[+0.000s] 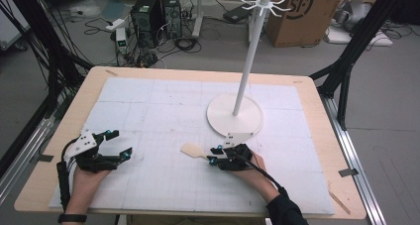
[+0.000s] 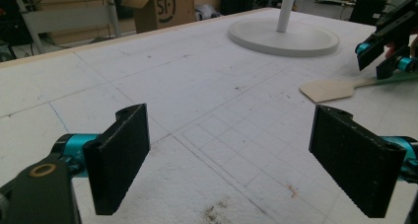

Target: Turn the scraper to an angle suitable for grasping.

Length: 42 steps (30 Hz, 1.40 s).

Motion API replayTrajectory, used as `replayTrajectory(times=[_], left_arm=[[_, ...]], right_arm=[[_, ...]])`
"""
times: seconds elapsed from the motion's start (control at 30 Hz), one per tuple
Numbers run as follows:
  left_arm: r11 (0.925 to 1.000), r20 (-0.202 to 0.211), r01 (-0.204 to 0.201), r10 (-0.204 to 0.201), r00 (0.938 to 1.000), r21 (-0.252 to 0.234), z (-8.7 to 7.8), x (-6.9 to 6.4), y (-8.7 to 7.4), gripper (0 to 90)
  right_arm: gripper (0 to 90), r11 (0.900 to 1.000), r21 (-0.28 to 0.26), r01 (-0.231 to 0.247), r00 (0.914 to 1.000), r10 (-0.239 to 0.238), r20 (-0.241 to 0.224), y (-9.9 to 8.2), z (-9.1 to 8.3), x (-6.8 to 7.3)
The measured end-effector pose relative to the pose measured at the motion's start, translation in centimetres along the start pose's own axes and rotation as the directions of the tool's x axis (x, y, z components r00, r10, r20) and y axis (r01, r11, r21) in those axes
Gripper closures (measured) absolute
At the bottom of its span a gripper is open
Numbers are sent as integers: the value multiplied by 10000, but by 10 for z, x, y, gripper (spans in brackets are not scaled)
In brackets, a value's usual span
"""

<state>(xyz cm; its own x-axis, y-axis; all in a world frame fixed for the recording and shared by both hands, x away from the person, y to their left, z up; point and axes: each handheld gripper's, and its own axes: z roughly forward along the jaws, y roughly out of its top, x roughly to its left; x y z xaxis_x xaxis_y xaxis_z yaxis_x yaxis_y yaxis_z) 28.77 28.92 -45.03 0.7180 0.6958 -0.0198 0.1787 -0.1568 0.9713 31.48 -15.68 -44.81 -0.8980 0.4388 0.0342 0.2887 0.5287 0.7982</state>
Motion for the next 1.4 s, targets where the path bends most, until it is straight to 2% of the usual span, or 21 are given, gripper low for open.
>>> replayTrajectory(times=[0.17,0.27,0.3,0.37,0.4,0.57,0.67,0.73,0.8,0.93,0.97,1.0,1.03,1.1,1.17,1.2,1.23,1.27,1.3,1.37,1.4], left_arm=[[10000,-2,52,-52,10000,-30,0,0,0,162],[10000,-18,12,-12,10000,-3,0,0,0,162],[10000,-18,8,-8,10000,-3,0,0,0,162],[10000,-30,25,-25,10000,-11,0,0,0,162],[10000,-24,14,-14,10000,-9,0,0,0,162],[10000,-18,19,-19,10000,-8,0,0,0,162],[10000,30,72,-72,10000,-44,0,0,0,162],[9999,47,91,-91,9999,-57,0,1,0,162],[10000,59,76,-75,10000,-54,0,1,0,162],[10000,86,60,-60,9999,-57,-1,1,0,161],[10000,98,64,-63,9999,-66,-1,1,0,160],[10000,118,56,-55,9999,-78,-1,1,0,160],[9999,135,58,-57,9999,-87,-1,1,0,159],[9999,127,67,-65,9999,-94,0,0,0,159],[9999,130,58,-57,9999,-85,-1,0,0,159],[9999,134,71,-69,9999,-91,-1,0,0,159],[9999,131,53,-52,9999,-85,-1,0,0,160],[10000,136,54,-53,9999,-82,-1,0,0,160],[9999,130,62,-60,9999,-94,-1,0,0,159],[9999,119,57,-56,9999,-100,0,0,0,160],[9999,121,50,-49,9999,-96,0,0,0,159]], right_arm=[[716,9983,507,286,9996,-285,-27,1,7,3],[739,9979,591,248,9997,-247,-35,2,7,4],[791,9976,639,281,9996,-274,-121,3,7,3],[797,9973,658,315,9995,-311,-77,3,7,3],[806,9968,760,251,9994,-233,-245,4,7,1],[812,9956,762,549,9980,-523,-356,5,7,0],[813,9960,509,731,9961,-704,-539,8,7,-2],[814,9945,493,929,9917,-880,-932,15,9,-4],[814,9877,324,1532,9800,-1477,-1335,30,14,-6],[814,9765,264,2137,9595,-2047,-1935,50,26,-7],[814,9697,328,2422,9470,-2289,-2253,56,33,-6],[814,9697,328,2422,9470,-2289,-2253,56,33,-6],[813,9663,387,2544,9433,-2391,-2301,59,37,-5],[813,9481,499,3139,9108,-2858,-2980,71,57,0],[813,9356,495,3496,8874,-3137,-3379,77,69,5],[813,9356,495,3496,8874,-3137,-3379,77,69,5],[813,9250,447,3774,8695,-3373,-3608,82,79,11],[813,9250,447,3774,8695,-3373,-3608,82,79,11],[812,9164,546,3965,8571,-3482,-3798,86,90,16],[812,9138,621,4014,8536,-3487,-3870,86,94,17],[811,9088,727,4108,8491,-3523,-3936,87,100,19]])
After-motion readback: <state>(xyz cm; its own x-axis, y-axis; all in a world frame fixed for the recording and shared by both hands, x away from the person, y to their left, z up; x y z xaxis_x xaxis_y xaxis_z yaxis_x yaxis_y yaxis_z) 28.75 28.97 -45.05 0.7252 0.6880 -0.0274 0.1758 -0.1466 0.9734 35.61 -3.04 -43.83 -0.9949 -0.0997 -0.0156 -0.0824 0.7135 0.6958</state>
